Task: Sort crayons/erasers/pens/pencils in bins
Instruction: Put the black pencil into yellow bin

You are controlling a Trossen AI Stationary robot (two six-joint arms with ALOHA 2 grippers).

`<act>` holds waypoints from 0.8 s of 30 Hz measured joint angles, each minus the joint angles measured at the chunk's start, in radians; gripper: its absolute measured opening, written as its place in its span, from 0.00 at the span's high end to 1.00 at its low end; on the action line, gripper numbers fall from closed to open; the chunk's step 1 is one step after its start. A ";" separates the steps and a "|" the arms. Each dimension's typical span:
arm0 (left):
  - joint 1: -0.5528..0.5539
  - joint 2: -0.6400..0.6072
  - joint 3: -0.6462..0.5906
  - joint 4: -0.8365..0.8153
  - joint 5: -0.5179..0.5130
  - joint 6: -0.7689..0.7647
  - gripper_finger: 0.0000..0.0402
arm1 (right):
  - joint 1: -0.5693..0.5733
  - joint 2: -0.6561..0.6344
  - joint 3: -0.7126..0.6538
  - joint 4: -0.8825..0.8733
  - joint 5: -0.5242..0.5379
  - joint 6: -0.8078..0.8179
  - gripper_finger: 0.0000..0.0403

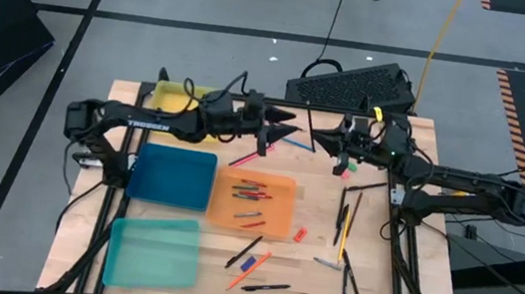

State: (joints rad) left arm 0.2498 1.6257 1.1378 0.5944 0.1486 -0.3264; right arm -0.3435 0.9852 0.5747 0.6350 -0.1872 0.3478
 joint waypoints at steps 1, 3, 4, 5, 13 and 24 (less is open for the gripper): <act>-0.001 0.015 0.014 0.000 0.000 0.000 0.46 | 0.004 0.000 0.000 0.009 0.000 0.006 0.97; -0.001 0.046 0.047 -0.001 0.000 -0.008 0.46 | 0.011 0.000 0.000 0.019 0.000 0.014 0.97; -0.002 0.061 0.066 -0.001 0.002 -0.017 0.46 | 0.013 0.000 0.000 0.019 0.000 0.015 0.97; -0.004 0.075 0.086 -0.001 0.007 -0.025 0.46 | 0.018 0.000 0.000 0.014 0.000 0.015 0.97; -0.037 0.110 0.181 -0.079 0.007 0.013 0.47 | 0.039 0.000 0.000 -0.015 0.008 0.010 0.97; -0.038 0.101 0.181 -0.124 -0.026 -0.057 0.95 | 0.038 0.000 0.000 -0.018 0.010 0.011 0.95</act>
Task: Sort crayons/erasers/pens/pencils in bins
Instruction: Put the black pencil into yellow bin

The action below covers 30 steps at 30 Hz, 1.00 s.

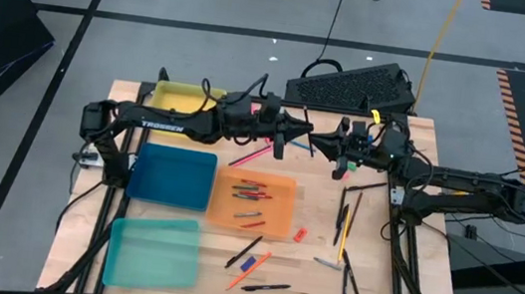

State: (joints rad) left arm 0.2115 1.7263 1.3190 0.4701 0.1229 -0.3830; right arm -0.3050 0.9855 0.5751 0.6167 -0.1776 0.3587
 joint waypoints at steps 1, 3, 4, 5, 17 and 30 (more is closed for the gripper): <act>-0.001 -0.004 0.000 -0.018 -0.012 0.001 0.95 | 0.000 0.001 0.000 0.000 0.010 0.000 0.93; -0.001 -0.017 0.000 -0.056 -0.031 0.019 0.95 | 0.002 -0.001 0.000 0.000 0.027 0.004 0.88; 0.004 -0.035 0.000 -0.105 -0.044 0.028 0.95 | 0.002 -0.001 0.004 0.000 0.038 0.013 0.85; 0.009 -0.050 -0.002 -0.149 -0.056 0.040 0.95 | 0.002 -0.001 0.010 -0.012 0.051 0.026 0.82; 0.206 -0.360 0.001 -1.047 -0.345 0.223 0.95 | 0.010 0.045 0.381 -0.750 0.128 -0.211 0.51; 0.472 -0.291 -0.002 -1.579 -0.489 0.561 0.95 | -0.033 0.438 0.614 -0.939 0.197 -0.459 0.50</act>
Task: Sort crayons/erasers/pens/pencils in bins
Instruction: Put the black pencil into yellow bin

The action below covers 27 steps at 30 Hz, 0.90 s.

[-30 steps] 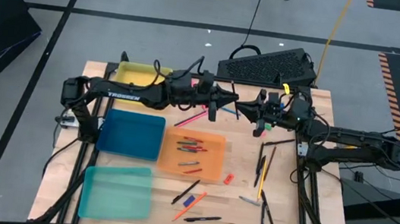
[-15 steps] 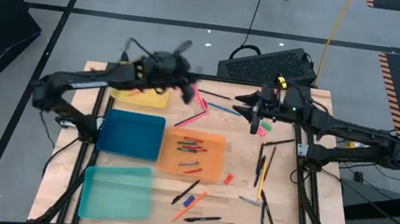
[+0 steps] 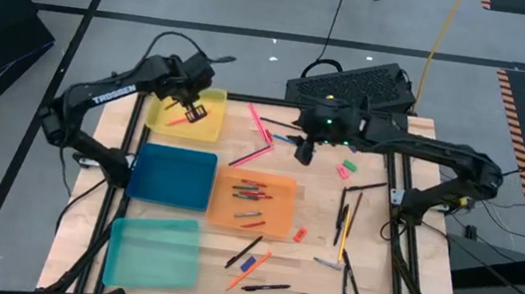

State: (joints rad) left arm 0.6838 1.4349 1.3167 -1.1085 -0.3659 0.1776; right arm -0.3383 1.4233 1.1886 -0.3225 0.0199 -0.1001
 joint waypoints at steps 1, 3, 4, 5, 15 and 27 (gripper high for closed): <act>0.005 0.010 -0.001 -0.004 -0.015 0.030 0.95 | -0.005 0.009 -0.020 0.034 -0.001 0.003 0.50; 0.016 0.021 -0.022 0.019 -0.028 0.090 0.95 | -0.014 0.017 -0.065 0.095 0.001 0.033 0.50; 0.022 0.021 -0.038 0.036 -0.028 0.117 0.95 | -0.017 0.015 -0.092 0.120 0.005 0.054 0.50; 0.027 0.020 -0.058 0.061 -0.028 0.139 0.95 | -0.020 0.008 -0.121 0.132 0.005 0.078 0.50; 0.046 0.068 -0.286 0.439 -0.001 0.297 0.94 | -0.128 -0.042 -0.422 0.217 -0.112 0.136 0.50; 0.031 0.352 -0.264 0.187 -0.002 0.107 0.87 | -0.270 0.031 -0.694 0.720 -0.133 0.018 0.54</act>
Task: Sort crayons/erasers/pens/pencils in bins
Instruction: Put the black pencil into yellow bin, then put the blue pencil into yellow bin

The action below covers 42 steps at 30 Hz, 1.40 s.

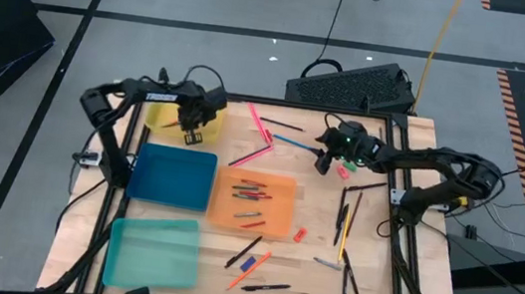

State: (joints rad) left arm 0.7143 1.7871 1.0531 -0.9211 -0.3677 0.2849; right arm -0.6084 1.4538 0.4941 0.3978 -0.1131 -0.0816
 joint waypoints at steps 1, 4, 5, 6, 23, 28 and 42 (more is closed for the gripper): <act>-0.002 0.010 0.001 0.000 -0.003 0.003 0.84 | -0.007 0.030 -0.001 0.019 -0.011 0.005 0.55; -0.006 0.026 0.002 0.005 -0.026 0.007 0.75 | -0.014 0.125 0.001 0.113 -0.050 0.009 0.58; -0.006 0.028 0.002 0.006 -0.041 0.005 0.71 | -0.013 0.163 0.008 0.146 -0.051 0.009 0.59; -0.007 0.026 0.002 0.006 -0.073 0.005 0.68 | -0.013 0.199 0.018 0.169 -0.052 0.011 0.59; -0.065 -0.191 0.018 0.001 -0.026 0.153 0.54 | -0.025 0.303 0.199 -0.060 -0.123 -0.019 0.69; -0.063 -0.200 0.002 0.033 0.101 0.195 0.58 | -0.019 0.302 0.252 -0.194 -0.094 -0.078 0.78; -0.080 -0.185 -0.104 -0.002 0.244 0.258 0.66 | 0.045 0.301 0.267 -0.383 -0.074 -0.116 0.98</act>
State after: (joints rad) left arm 0.6347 1.6024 0.9489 -0.9229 -0.1234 0.5432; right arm -0.5632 1.7550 0.7612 0.0143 -0.1867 -0.1976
